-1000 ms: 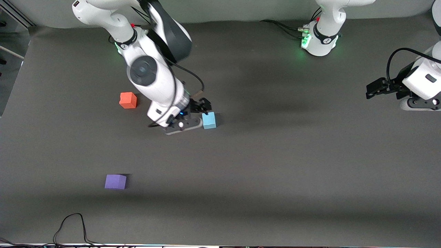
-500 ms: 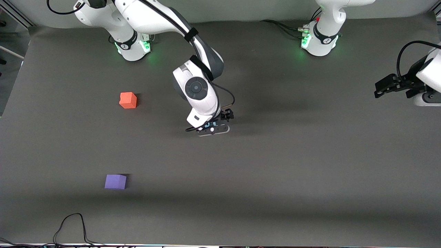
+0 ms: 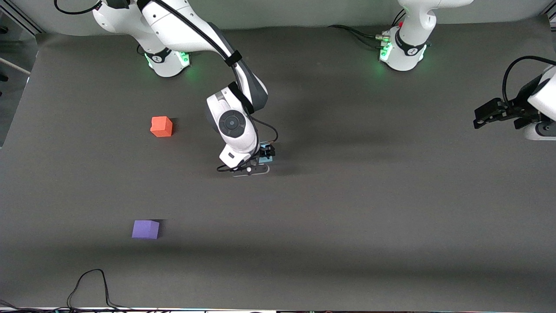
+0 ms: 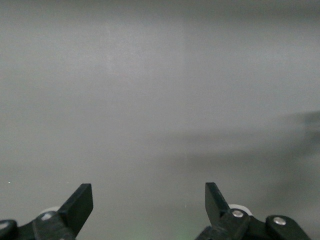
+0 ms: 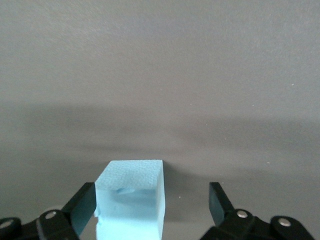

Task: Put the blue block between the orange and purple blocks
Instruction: 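Lower the right gripper over the blue cube and close on it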

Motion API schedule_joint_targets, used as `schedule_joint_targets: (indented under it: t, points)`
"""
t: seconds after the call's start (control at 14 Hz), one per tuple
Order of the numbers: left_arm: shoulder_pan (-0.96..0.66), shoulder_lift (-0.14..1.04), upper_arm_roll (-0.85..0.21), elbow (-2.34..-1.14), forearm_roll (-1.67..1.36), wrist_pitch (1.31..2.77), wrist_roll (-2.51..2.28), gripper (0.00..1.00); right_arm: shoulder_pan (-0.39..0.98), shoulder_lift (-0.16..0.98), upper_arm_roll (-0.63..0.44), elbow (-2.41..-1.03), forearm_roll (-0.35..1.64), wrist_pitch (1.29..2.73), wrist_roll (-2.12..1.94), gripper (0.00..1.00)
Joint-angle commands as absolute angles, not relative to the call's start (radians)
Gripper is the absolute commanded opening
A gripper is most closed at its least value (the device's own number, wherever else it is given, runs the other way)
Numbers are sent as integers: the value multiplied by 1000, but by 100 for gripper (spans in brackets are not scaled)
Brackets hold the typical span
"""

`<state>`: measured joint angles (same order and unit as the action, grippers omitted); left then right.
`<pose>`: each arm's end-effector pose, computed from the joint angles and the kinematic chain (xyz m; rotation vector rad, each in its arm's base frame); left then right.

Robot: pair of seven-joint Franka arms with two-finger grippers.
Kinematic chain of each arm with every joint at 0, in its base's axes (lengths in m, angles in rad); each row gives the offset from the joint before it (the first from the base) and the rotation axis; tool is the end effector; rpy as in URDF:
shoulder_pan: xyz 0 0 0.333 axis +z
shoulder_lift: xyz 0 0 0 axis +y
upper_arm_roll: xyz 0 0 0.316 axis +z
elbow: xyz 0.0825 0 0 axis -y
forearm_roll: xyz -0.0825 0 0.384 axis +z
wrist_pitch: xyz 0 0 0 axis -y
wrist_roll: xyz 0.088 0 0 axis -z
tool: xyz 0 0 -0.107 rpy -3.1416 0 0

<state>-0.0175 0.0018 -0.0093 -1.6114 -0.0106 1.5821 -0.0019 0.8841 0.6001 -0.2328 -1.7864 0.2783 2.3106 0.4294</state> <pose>0.5546 -0.0160 0.6053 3.1308 -0.0385 -0.0489 0.5081 0.4079 0.2198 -3.1054 -0.0993 0.1228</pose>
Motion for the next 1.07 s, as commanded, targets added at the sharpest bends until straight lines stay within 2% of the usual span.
schedule_joint_targets:
  t: [0.0, 0.57, 1.0]
  points:
    - [-21, 11, -11, -1592, -2, 1574, 11, 100, 920, 560, -236, -1868, 301, 2376, 425, 100]
    - [-25, -2, -11, -1652, 8, 1582, 29, 100, 922, 519, -229, -1853, 320, 2309, 497, 100]
    - [-21, -14, -11, -1649, 8, 1557, 32, 100, 980, 532, -229, -1877, 324, 2344, 515, 100]
